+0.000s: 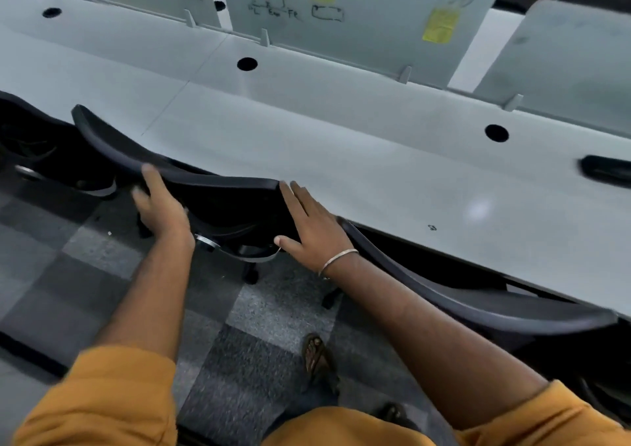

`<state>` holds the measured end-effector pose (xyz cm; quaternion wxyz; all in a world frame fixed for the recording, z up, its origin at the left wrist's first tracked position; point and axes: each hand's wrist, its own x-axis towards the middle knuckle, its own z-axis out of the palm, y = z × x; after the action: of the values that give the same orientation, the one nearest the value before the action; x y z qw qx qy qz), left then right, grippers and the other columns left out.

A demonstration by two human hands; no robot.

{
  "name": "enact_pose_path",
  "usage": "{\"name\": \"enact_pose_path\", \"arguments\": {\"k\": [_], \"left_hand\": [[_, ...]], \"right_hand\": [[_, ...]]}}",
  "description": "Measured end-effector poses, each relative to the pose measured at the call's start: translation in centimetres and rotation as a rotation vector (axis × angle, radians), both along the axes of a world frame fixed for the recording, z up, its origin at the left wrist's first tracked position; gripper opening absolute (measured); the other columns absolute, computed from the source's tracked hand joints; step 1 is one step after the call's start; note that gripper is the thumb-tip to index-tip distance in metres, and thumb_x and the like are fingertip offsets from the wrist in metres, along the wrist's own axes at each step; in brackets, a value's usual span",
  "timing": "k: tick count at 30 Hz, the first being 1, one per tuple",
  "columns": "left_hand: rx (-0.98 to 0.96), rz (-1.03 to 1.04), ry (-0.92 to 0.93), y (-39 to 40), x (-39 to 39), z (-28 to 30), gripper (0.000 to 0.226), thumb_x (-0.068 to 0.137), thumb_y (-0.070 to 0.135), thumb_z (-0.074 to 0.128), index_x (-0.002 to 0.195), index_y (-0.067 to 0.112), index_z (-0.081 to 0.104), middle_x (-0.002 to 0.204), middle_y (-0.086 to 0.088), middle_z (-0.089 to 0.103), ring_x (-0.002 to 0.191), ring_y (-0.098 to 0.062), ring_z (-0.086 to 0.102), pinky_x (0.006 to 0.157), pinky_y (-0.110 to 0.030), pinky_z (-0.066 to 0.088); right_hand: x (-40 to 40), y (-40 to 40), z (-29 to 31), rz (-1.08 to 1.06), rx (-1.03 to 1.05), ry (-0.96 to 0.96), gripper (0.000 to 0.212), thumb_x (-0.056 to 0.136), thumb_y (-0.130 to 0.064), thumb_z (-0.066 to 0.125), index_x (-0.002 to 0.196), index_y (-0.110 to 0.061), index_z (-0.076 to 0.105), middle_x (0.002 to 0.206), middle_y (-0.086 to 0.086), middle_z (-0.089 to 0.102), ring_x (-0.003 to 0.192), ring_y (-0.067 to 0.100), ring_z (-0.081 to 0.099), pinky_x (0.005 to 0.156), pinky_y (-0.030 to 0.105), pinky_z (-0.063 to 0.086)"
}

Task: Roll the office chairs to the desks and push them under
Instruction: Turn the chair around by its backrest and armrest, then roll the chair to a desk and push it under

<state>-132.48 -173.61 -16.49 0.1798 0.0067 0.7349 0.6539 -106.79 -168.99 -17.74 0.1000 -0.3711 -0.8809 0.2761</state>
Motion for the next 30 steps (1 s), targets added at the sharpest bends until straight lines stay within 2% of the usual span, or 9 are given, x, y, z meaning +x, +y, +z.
{"name": "enact_pose_path", "arguments": {"k": [3, 6, 9, 13, 16, 19, 22, 26, 30], "left_hand": [[0.014, -0.15, 0.022, -2.0, 7.3, -3.2, 0.023, 0.107, 0.047, 0.045, 0.111, 0.025, 0.053, 0.096, -0.003, 0.062, 0.068, -0.01, 0.061, 0.054, -0.028, 0.045], [-0.03, -0.298, 0.115, -3.8, 14.8, -5.0, 0.037, 0.108, 0.038, 0.047, 0.138, 0.016, 0.047, 0.11, -0.012, 0.064, 0.072, -0.008, 0.064, 0.058, -0.028, 0.05], [0.014, -0.443, 0.269, -5.5, 21.6, -3.6, 0.044, 0.107, 0.038, 0.049, 0.144, 0.015, 0.045, 0.118, -0.009, 0.062, 0.084, -0.009, 0.066, 0.071, -0.035, 0.054], [0.097, -0.634, 0.535, -8.1, 30.2, -0.8, 0.034, 0.104, 0.03, 0.056, 0.13, 0.009, 0.051, 0.107, -0.01, 0.052, 0.087, -0.008, 0.053, 0.077, -0.021, 0.045], [0.159, -0.768, 0.625, -9.6, 36.0, 0.8, 0.017, 0.102, 0.022, 0.058, 0.113, 0.012, 0.05, 0.093, 0.0, 0.048, 0.078, -0.007, 0.047, 0.071, -0.023, 0.042], [0.212, -1.005, 0.635, -10.6, 41.1, 0.9, 0.009, 0.102, 0.022, 0.059, 0.107, 0.015, 0.055, 0.089, -0.001, 0.058, 0.078, -0.017, 0.057, 0.07, -0.034, 0.048], [0.242, -1.272, 0.572, -11.2, 45.9, 0.7, 0.019, 0.103, 0.027, 0.058, 0.118, 0.017, 0.06, 0.09, 0.001, 0.065, 0.073, -0.019, 0.065, 0.066, -0.042, 0.056], [0.218, -1.656, 0.494, -11.4, 51.9, 0.6, 0.034, 0.104, 0.028, 0.056, 0.137, 0.016, 0.056, 0.097, 0.0, 0.073, 0.074, -0.02, 0.073, 0.071, -0.043, 0.06], [0.165, -1.972, 0.537, -9.6, 56.6, 0.3, 0.025, 0.107, 0.03, 0.053, 0.128, 0.023, 0.065, 0.095, 0.006, 0.076, 0.08, -0.017, 0.074, 0.076, -0.042, 0.059]], "right_hand": [[4.0, -1.3, 0.9, 0.03, 0.022, 0.013, 0.091, 0.094, -0.034, 0.065, 0.166, -0.022, 0.01, 0.172, 0.009, 0.012, 0.158, 0.027, 0.014, 0.127, 0.043, 0.022], [7.5, -2.5, 2.5, 0.007, 0.118, 0.043, 0.079, 0.095, -0.031, 0.064, 0.163, -0.019, 0.026, 0.169, 0.009, 0.023, 0.154, 0.027, 0.024, 0.123, 0.038, 0.025], [12.1, -3.5, 3.6, -0.081, 0.151, 0.07, 0.067, 0.096, -0.029, 0.062, 0.158, -0.015, 0.038, 0.166, 0.009, 0.032, 0.152, 0.027, 0.03, 0.121, 0.038, 0.028], [20.8, -6.1, 3.8, -0.174, 0.167, 0.147, 0.051, 0.096, -0.021, 0.061, 0.146, -0.012, 0.054, 0.157, 0.007, 0.048, 0.151, 0.026, 0.035, 0.121, 0.042, 0.032], [27.9, -8.5, 3.9, -0.259, 0.233, 0.211, 0.041, 0.095, -0.018, 0.062, 0.136, -0.013, 0.064, 0.146, 0.003, 0.06, 0.143, 0.024, 0.046, 0.117, 0.041, 0.038], [35.3, -11.0, 4.1, -0.376, 0.326, 0.252, 0.035, 0.094, -0.013, 0.064, 0.128, -0.014, 0.07, 0.131, 0.002, 0.067, 0.125, 0.024, 0.057, 0.103, 0.042, 0.047], [42.2, -13.1, 3.4, -0.482, 0.42, 0.268, 0.034, 0.092, -0.006, 0.063, 0.124, -0.011, 0.071, 0.127, 0.004, 0.067, 0.119, 0.027, 0.06, 0.099, 0.043, 0.049], [49.6, -15.7, 2.1, -0.624, 0.468, 0.218, 0.034, 0.091, -0.003, 0.06, 0.122, -0.01, 0.071, 0.125, 0.004, 0.067, 0.116, 0.028, 0.061, 0.095, 0.046, 0.05], [55.2, -17.7, 0.9, -0.766, 0.412, 0.151, 0.036, 0.09, -0.005, 0.059, 0.123, -0.012, 0.071, 0.12, 0.003, 0.067, 0.111, 0.027, 0.061, 0.092, 0.044, 0.05]]}}
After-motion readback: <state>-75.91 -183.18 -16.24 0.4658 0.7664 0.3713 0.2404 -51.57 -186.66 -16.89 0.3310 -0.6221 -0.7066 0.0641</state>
